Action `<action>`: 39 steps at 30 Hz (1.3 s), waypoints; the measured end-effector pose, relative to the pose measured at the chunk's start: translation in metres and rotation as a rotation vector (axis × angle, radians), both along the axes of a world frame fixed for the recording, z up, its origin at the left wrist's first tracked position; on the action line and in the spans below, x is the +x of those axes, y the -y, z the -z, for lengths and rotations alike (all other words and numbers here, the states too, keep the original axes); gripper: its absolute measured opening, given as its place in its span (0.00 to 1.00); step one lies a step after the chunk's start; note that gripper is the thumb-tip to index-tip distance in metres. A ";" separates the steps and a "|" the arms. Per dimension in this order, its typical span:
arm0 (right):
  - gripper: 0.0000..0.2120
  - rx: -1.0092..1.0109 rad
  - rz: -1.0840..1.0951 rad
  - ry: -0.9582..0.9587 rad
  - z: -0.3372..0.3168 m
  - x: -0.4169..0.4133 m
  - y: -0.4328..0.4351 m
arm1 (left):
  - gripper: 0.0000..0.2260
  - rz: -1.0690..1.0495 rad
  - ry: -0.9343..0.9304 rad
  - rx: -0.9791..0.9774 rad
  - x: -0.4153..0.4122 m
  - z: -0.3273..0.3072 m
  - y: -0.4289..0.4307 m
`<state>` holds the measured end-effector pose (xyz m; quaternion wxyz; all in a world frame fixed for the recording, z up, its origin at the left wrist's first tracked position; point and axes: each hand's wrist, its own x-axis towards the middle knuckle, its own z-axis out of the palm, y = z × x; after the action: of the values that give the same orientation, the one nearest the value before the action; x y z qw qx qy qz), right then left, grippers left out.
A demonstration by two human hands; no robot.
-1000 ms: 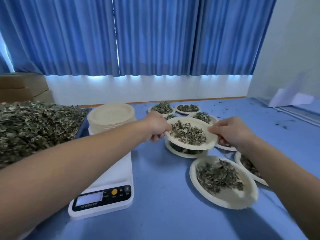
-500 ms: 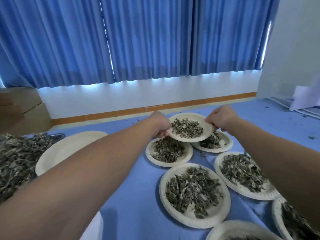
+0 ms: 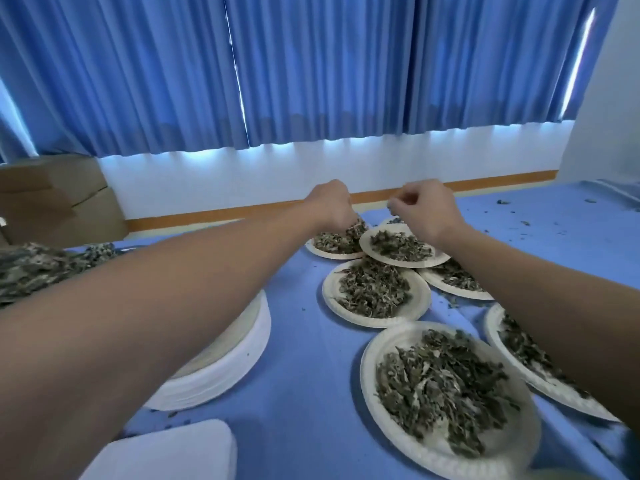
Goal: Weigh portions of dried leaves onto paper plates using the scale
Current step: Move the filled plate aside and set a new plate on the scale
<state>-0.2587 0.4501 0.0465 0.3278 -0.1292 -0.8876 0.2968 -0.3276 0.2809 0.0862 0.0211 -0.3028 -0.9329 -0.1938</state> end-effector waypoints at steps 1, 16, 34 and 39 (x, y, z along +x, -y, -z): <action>0.10 0.048 -0.097 0.005 -0.010 0.002 0.022 | 0.07 0.004 -0.027 0.013 0.005 -0.006 0.014; 0.04 0.520 -0.803 0.301 -0.054 0.067 0.252 | 0.07 0.170 -0.126 -0.195 0.104 -0.022 0.279; 0.10 0.980 -0.742 0.216 -0.048 0.095 0.264 | 0.08 0.261 -0.169 -0.102 0.103 0.002 0.318; 0.10 0.972 -0.738 0.213 -0.048 0.095 0.265 | 0.08 0.270 -0.182 -0.078 0.100 0.005 0.319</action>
<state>-0.1633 0.1850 0.0947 0.1343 0.3216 -0.9352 -0.0622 -0.2277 -0.0379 0.0815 0.0676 -0.4424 -0.8847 -0.1303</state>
